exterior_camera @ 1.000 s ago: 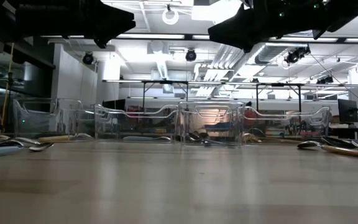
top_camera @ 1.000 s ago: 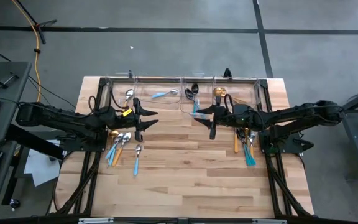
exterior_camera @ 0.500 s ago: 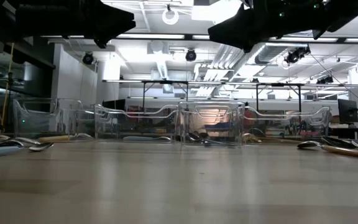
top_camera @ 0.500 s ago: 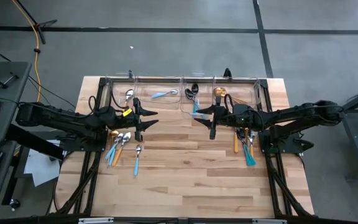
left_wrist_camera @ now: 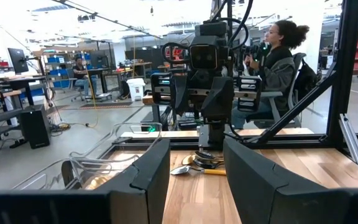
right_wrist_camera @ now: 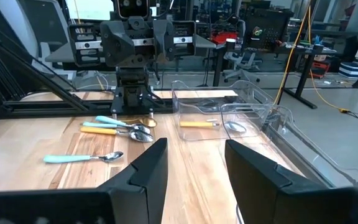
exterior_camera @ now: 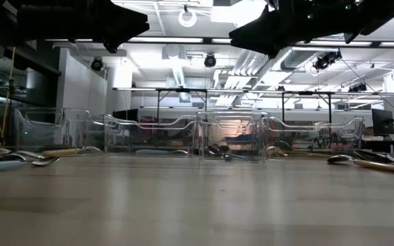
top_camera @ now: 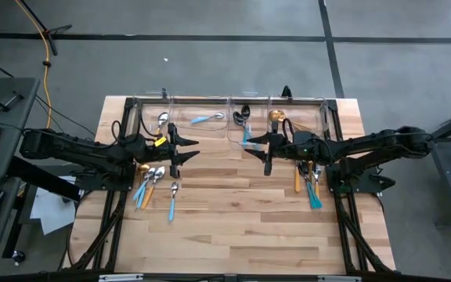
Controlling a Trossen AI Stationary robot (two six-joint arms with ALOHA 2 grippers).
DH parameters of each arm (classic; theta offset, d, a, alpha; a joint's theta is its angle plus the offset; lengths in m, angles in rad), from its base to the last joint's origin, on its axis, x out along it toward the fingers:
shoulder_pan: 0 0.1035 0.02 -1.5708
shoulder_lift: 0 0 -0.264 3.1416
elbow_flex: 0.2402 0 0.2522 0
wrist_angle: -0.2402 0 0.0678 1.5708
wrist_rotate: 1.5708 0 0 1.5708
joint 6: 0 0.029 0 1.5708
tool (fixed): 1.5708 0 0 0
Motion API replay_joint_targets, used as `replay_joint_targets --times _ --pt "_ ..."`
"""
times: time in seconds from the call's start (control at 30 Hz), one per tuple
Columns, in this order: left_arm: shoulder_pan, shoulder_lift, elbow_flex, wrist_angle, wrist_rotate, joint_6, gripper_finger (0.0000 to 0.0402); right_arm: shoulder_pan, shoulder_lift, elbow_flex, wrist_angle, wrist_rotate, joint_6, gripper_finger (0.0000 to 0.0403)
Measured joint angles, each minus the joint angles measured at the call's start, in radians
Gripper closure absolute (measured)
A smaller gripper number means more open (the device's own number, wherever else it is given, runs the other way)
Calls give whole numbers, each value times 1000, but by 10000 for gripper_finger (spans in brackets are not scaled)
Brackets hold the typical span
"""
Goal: Sort silverware by color (type)
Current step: Put the blue spoon into the middle left transparent bin
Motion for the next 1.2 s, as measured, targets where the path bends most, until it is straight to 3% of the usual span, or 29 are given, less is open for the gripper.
replay_joint_targets --times 0.57,0.73,0.83,0.93,1.1,1.2 --pt "0 0 0 0 0 -3 263 0 0 0 0 0 0 258" --pt "-11 0 12 -23 28 -199 263 0 0 0 0 0 0 258" --pt "-52 0 59 -140 85 -266 263 0 0 0 -1 0 0 258" --pt "-126 0 154 -359 88 -341 263 0 0 0 -16 0 0 258" --pt "-304 14 327 -812 20 -529 263 0 0 0 -43 0 2 258" --pt "-428 29 397 -1071 -28 -741 264 0 0 0 -43 0 34 258"
